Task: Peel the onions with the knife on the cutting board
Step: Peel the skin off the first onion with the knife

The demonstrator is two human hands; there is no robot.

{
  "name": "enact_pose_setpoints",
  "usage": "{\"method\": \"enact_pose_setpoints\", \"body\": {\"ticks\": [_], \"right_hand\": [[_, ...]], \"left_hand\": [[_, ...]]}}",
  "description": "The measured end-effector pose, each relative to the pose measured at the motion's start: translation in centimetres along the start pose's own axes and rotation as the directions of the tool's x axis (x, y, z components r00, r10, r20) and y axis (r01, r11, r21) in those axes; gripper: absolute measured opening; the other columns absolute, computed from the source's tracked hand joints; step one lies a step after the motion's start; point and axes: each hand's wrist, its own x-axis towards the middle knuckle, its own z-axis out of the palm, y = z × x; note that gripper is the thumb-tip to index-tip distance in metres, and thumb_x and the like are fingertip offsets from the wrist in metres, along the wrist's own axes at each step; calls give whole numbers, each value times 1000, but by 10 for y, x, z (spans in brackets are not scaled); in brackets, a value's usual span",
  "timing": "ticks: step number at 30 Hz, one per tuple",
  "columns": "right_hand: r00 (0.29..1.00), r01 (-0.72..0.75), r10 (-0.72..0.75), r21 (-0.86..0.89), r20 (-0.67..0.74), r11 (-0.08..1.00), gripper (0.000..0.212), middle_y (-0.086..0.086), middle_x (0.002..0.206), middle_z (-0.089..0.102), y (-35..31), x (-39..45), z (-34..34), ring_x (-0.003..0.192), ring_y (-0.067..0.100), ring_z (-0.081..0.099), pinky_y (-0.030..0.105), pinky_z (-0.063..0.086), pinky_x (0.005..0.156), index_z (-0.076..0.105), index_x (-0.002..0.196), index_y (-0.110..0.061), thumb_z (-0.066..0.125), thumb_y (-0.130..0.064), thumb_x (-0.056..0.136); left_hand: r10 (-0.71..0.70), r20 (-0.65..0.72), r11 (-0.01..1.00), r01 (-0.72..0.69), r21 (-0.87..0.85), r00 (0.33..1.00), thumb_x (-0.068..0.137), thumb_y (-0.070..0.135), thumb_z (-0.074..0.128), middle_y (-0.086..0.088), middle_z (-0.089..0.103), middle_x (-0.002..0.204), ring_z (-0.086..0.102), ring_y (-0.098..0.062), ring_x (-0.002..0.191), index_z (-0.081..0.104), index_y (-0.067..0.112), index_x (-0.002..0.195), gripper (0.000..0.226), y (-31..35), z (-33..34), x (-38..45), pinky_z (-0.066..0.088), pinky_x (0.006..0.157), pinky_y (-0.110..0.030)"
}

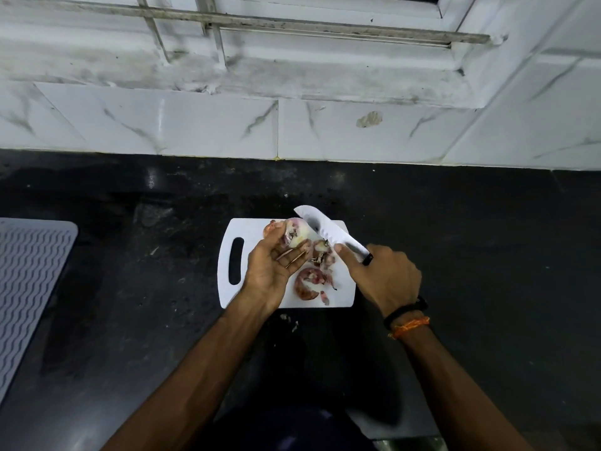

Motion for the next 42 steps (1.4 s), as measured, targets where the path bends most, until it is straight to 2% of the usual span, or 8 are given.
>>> {"method": "enact_pose_setpoints", "body": {"ticks": [7,12,17,22,27,33,38,42], "right_hand": [[996,-44,37,-82,-85,996,56,-7,53,48,-1,-5,0,48,13,47,26,36,57,49,59,-21,45,-69,88],[996,-60,51,-125,-72,990,65,-5,54,50,2,-8,4,53,19,54,30,46,59,52,60,-19,46,-81,80],[997,-70,65,-185,-30,980,77,-4,62,58,3,-9,7,58,18,57,32,52,64,60,70,-22,39,-96,69],[998,-62,62,-123,0,990,81,-5,64,60,1,-10,10,62,18,60,34,53,65,59,71,-23,39,-101,62],[999,-36,36,-35,15,999,64,-8,60,56,0,-12,11,58,15,57,27,44,57,53,67,-24,47,-87,76],[998,-48,47,27,29,998,51,-9,54,51,-7,-17,12,55,18,58,35,55,61,46,61,-24,46,-68,87],[993,-102,96,86,65,991,38,-4,66,59,-10,-15,13,63,19,60,39,56,66,56,73,-20,45,-50,93],[994,-102,96,101,60,990,38,-5,60,54,-11,-17,13,58,18,57,39,55,62,49,66,-21,47,-47,94]], "left_hand": [[72,41,997,-74,36,997,96,25,62,-24,69,120,70,-34,104,62,0,126,38,-4,7,-2,55,97,-43],[151,110,988,-148,-34,982,87,28,67,-27,65,123,66,-40,112,55,-7,129,55,-2,11,-6,51,103,-49],[189,189,981,-192,-3,964,92,24,67,-32,58,127,65,-43,113,56,3,107,28,0,16,-5,51,101,-52],[182,139,982,-187,21,973,89,24,72,-36,53,133,66,-42,112,54,-4,125,49,-5,16,-6,52,100,-54],[166,103,985,-170,21,981,95,23,62,-36,57,130,67,-40,106,46,-14,134,56,-4,10,-3,49,102,-55],[166,99,986,-167,2,981,89,27,66,-34,58,130,66,-40,109,48,-11,136,63,-4,9,-6,50,102,-53],[105,84,991,-112,77,991,91,27,65,-31,62,126,69,-39,104,55,-7,129,52,-10,2,-5,54,98,-50],[39,86,999,-40,4,995,94,27,62,-25,69,119,66,-41,111,69,7,112,27,-11,-6,-5,53,99,-50]]}}
